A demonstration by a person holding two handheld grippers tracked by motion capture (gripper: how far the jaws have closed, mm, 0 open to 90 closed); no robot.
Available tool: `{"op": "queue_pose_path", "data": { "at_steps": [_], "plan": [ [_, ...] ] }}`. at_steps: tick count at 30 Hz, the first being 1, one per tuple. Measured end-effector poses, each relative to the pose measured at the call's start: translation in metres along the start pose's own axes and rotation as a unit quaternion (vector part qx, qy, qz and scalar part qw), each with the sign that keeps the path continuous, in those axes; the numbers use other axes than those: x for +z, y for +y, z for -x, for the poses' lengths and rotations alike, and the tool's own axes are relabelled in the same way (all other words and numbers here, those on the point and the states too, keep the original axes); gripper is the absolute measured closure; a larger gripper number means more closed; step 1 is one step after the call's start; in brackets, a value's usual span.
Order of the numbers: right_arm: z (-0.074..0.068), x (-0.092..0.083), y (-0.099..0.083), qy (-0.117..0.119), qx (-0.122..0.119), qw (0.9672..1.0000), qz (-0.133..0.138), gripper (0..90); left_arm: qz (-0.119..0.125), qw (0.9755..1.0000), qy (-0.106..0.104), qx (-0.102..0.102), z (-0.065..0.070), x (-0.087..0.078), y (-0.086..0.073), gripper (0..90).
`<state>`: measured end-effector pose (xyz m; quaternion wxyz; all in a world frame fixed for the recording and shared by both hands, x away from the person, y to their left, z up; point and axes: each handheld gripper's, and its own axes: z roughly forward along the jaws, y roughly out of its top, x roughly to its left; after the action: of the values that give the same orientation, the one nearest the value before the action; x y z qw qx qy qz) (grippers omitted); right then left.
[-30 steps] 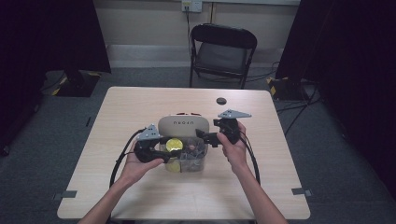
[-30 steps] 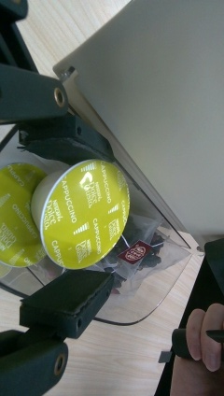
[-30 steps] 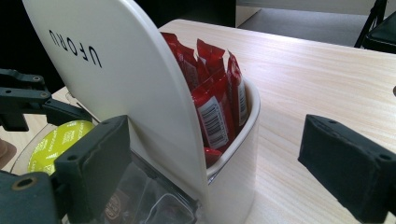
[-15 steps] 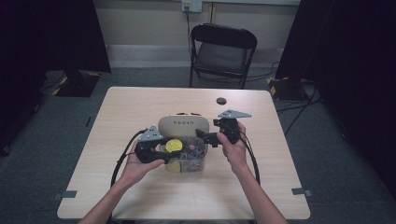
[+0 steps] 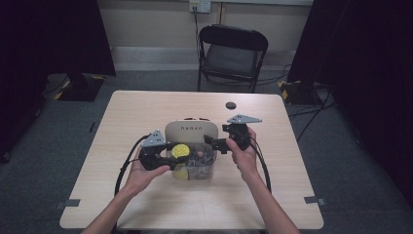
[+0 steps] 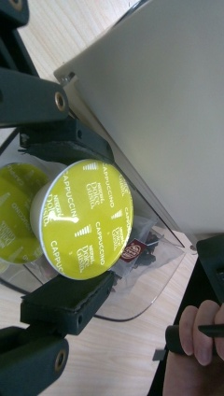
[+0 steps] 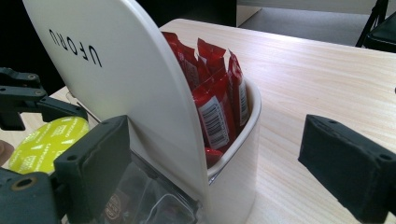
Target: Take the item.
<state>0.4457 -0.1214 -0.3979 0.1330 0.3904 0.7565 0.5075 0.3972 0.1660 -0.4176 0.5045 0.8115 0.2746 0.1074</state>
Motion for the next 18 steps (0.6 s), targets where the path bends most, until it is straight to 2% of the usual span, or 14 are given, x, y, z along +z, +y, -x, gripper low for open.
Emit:
{"op": "queue_pose_path", "data": {
  "at_steps": [11, 18],
  "plan": [
    [0.000, 0.000, 0.000, 0.000, 0.001, 1.0000, 0.000, 8.6, 0.024, 0.9996, -0.015, -0.006, -0.002, -0.015, 0.003, 37.8],
    [0.000, 0.000, 0.000, 0.002, 0.002, 1.0000, -0.001, 8.5, 0.028, 0.9995, -0.013, -0.004, -0.003, -0.024, 0.007, 37.8]
  ]
}}
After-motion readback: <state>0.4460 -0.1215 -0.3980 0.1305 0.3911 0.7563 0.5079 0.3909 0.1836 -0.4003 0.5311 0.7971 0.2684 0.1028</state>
